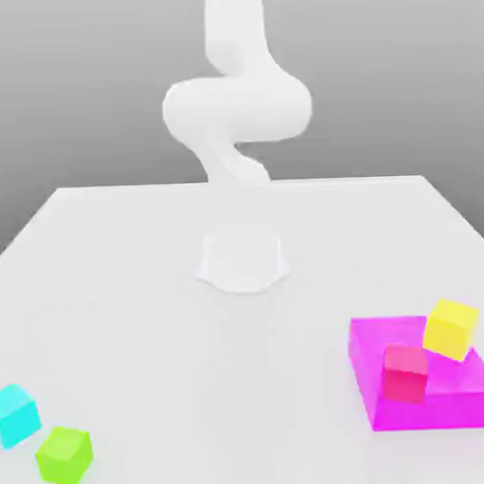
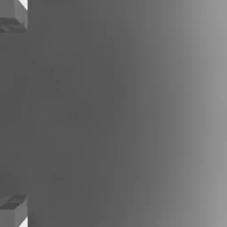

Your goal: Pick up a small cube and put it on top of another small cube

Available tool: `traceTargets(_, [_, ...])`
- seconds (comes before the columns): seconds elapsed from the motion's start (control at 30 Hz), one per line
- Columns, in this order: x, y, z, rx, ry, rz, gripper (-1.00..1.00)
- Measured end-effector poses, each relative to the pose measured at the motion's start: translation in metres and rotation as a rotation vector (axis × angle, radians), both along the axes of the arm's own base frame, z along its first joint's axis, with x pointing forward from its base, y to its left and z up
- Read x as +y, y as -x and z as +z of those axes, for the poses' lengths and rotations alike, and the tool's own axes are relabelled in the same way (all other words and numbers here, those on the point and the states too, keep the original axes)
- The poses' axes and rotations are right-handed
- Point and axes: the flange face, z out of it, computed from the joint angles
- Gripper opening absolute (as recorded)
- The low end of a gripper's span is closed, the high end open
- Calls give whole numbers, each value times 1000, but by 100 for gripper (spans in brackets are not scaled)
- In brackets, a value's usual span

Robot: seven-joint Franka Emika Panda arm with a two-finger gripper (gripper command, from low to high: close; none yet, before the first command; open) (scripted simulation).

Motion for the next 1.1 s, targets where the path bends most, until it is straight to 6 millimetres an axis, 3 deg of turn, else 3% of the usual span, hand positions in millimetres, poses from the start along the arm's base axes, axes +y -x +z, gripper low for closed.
traceTargets(0.23, [-77, -69, -112, 186, -101, -117, 0])
traceTargets(0.47, [-155, -92, -236, 361, -178, -265, 0])
traceTargets(0.57, [-190, -87, -290, 433, -203, -341, 0])
traceTargets(0.73, [-244, -61, -379, 553, -232, -474, 0])
traceTargets(0.9, [-285, -18, -461, 675, -235, -596, 0])
traceTargets(1.07, [-296, -5, -531, 705, -232, -628, 0])
traceTargets(1.1, [-295, -4, -540, 706, -233, -629, -100])
